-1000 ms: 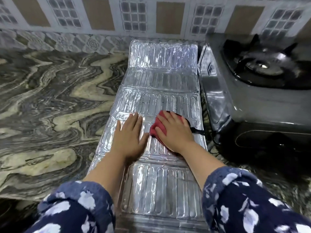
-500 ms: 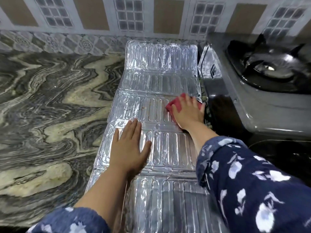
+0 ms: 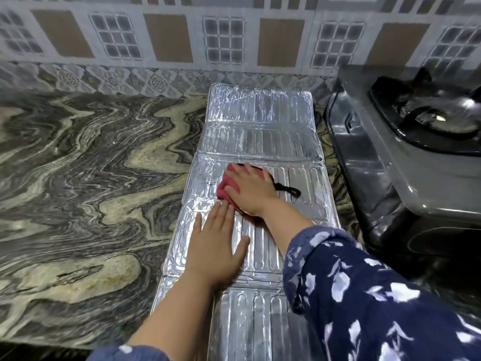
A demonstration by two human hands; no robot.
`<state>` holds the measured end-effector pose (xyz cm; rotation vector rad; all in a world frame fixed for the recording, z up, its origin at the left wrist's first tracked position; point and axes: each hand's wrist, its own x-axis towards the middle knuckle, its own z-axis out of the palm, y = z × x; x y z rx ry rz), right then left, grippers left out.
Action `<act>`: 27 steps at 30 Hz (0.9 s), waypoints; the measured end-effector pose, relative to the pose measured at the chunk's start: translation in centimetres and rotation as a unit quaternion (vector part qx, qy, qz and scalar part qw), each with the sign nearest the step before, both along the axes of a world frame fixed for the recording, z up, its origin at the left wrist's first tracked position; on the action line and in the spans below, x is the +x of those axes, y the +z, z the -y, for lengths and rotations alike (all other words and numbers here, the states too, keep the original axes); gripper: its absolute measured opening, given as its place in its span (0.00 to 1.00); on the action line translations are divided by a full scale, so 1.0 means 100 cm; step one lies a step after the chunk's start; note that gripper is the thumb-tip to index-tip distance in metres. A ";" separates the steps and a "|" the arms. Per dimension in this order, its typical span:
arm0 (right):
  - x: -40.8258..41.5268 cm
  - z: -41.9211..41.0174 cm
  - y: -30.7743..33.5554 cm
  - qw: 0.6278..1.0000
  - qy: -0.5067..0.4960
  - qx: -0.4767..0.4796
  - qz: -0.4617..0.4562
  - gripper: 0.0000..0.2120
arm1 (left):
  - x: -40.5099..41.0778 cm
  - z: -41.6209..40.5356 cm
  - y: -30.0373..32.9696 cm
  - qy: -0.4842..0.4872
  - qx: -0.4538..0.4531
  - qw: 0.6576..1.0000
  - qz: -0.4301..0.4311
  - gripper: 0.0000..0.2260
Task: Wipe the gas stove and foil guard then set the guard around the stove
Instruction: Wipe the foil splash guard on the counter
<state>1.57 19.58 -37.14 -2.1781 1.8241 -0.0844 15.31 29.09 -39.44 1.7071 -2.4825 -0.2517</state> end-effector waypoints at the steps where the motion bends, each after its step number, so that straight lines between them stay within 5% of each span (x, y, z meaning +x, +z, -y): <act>1: 0.006 0.007 0.002 1.000 0.025 0.007 0.002 0.25 | 0.000 0.000 0.000 0.001 0.001 1.000 0.003 0.35; 7: 0.012 0.016 0.000 0.999 0.046 0.008 -0.008 0.27 | 0.007 0.009 0.007 0.089 -0.027 0.983 -0.155 0.32; 12: 0.023 0.003 -0.002 0.999 0.046 0.000 0.003 0.32 | 0.040 0.038 0.008 0.142 -0.004 0.990 0.023 0.45; 19: 0.054 0.031 -0.005 0.994 0.105 -0.032 -0.017 0.27 | 0.045 0.039 0.003 0.127 -0.008 0.991 0.028 0.48; 27: -0.001 0.067 -0.010 0.998 -0.043 -0.022 -0.032 0.27 | 0.046 0.040 0.006 0.126 0.014 0.991 0.030 0.49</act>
